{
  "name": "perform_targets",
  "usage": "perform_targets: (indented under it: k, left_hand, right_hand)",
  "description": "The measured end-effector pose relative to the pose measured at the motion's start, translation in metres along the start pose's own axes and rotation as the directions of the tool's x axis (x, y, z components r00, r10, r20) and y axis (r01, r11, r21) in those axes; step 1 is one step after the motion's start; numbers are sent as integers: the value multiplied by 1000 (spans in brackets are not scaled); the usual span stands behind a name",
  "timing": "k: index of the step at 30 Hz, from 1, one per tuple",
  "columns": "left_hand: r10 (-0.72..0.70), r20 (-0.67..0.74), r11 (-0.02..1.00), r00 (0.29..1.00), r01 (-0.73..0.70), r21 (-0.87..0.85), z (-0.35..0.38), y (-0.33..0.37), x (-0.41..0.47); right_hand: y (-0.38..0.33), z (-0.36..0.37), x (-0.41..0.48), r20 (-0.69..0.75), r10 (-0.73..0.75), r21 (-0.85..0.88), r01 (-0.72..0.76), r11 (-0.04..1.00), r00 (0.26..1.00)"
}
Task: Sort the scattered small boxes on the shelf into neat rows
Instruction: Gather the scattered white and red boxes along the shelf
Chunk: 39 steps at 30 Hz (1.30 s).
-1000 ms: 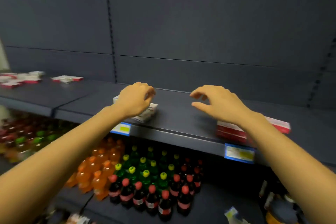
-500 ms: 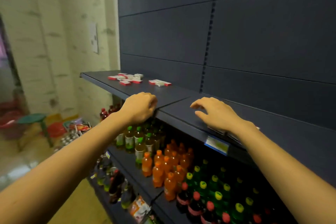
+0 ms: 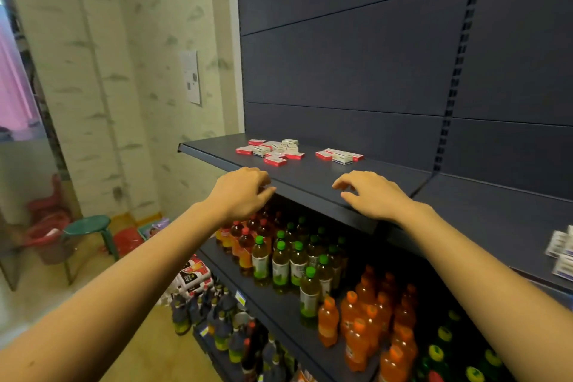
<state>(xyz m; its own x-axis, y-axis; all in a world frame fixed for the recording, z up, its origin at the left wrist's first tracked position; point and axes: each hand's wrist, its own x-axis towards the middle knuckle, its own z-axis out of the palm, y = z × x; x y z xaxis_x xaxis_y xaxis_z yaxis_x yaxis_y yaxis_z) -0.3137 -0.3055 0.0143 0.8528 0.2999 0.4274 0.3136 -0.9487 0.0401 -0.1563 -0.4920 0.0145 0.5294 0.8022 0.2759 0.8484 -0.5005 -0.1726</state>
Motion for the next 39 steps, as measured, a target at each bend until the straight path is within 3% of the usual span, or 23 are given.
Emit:
perform_targets:
  k: [15,25,31,39]
  left_hand:
    - [-42,18,996,999,44,-76,67,-138,105]
    - [-1,59,995,998,7,-101,111,-198,212]
    - [44,85,991,995,-33,-130,135,-228,254]
    - [220,128,927,967,-167,-336,155,-266,314]
  right_hand:
    - [-11,59,202,53,22,-26,-20,999,998]
    - [25,93,330,91,222,-103,-212,972,971]
    - [41,114,366,214,264,-237,-212,948,940]
    - [51,103,362,181,305,-214,-265,940,935]
